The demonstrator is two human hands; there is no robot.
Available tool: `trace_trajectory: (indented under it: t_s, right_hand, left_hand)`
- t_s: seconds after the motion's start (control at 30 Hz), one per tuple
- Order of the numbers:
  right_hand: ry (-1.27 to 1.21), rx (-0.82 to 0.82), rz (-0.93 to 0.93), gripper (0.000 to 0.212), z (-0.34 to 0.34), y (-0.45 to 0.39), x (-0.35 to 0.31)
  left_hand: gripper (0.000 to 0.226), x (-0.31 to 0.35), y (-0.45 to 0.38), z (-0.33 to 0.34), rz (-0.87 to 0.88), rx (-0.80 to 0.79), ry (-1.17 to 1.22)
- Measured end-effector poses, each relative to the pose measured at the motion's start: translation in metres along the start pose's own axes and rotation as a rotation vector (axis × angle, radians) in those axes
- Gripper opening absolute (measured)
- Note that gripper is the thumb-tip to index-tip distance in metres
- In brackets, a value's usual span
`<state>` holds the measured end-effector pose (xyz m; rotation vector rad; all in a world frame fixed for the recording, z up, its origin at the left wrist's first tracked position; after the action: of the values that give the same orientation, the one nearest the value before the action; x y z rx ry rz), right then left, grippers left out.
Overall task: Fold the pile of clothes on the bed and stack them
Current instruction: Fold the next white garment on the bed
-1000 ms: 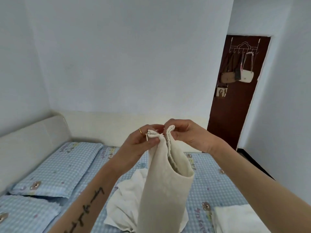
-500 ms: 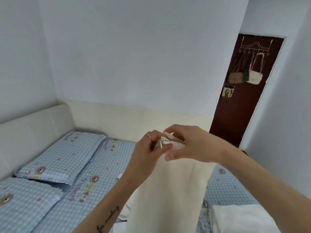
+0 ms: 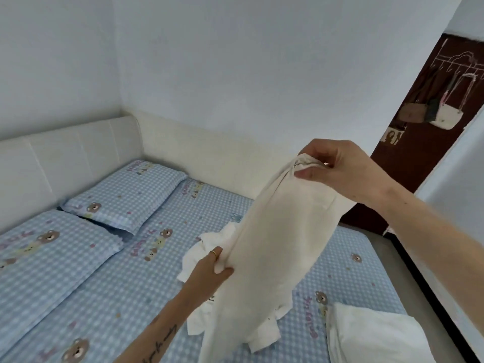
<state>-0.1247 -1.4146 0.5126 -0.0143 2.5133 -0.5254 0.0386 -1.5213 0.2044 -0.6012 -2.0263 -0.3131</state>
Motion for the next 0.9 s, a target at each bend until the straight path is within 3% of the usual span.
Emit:
trace_trajectory:
  t_s: [0.1,0.23,0.3,0.4,0.47,0.57,0.67,0.73,0.83,0.9]
  right_hand:
    - [-0.018,0.026,-0.016,0.010,0.013,-0.016,-0.002]
    - [-0.035,0.037,-0.025,0.011,0.038,-0.034,-0.007]
    - [-0.026,0.039,-0.045,0.011,0.047,-0.042,-0.012]
    - [-0.013,0.037,-0.073,0.011,0.051,-0.052,-0.022]
    - [-0.031,0.018,-0.085,0.010,0.048,-0.055,-0.027]
    - [-0.040,-0.053,-0.134,0.010,0.037,-0.058,-0.035]
    - [-0.089,-0.068,-0.179,0.021,0.018,-0.059,-0.037]
    - [-0.123,-0.036,-0.186,0.030,0.003,-0.060,-0.033]
    - [-0.130,0.004,-0.180,0.041,-0.011,-0.061,-0.022]
    - [-0.156,0.004,-0.148,0.043,-0.014,-0.060,-0.011]
  left_hand:
    - [0.044,-0.026,0.006,0.007,-0.034,0.073,0.067]
    - [0.083,-0.050,0.016,0.013,-0.104,0.157,0.210]
    - [0.088,-0.058,0.024,0.016,-0.112,0.206,0.274]
    - [0.069,-0.069,0.036,0.011,-0.087,0.323,0.314]
    - [0.046,-0.074,0.038,0.006,0.020,0.366,0.226]
    - [0.032,-0.072,0.031,-0.008,0.086,0.348,0.168]
    - [0.027,-0.062,0.021,-0.028,0.065,0.310,0.297]
    - [0.012,-0.056,0.013,-0.040,0.082,0.296,0.335]
    - [0.020,-0.056,0.005,-0.055,0.125,0.339,0.328]
    - [0.030,-0.062,0.003,-0.062,0.120,0.283,0.311]
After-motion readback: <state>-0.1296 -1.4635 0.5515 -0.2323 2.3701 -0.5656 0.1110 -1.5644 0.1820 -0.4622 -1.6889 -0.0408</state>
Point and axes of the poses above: each hand's wrist, its own y-axis away from the middle knuckle, its own z-axis out of the palm, x = y × z, the point moved 3 cm from there along -y, towards the middle knuckle, and after that the axes turned 3 degrees about -y, right-handed, at the moved point
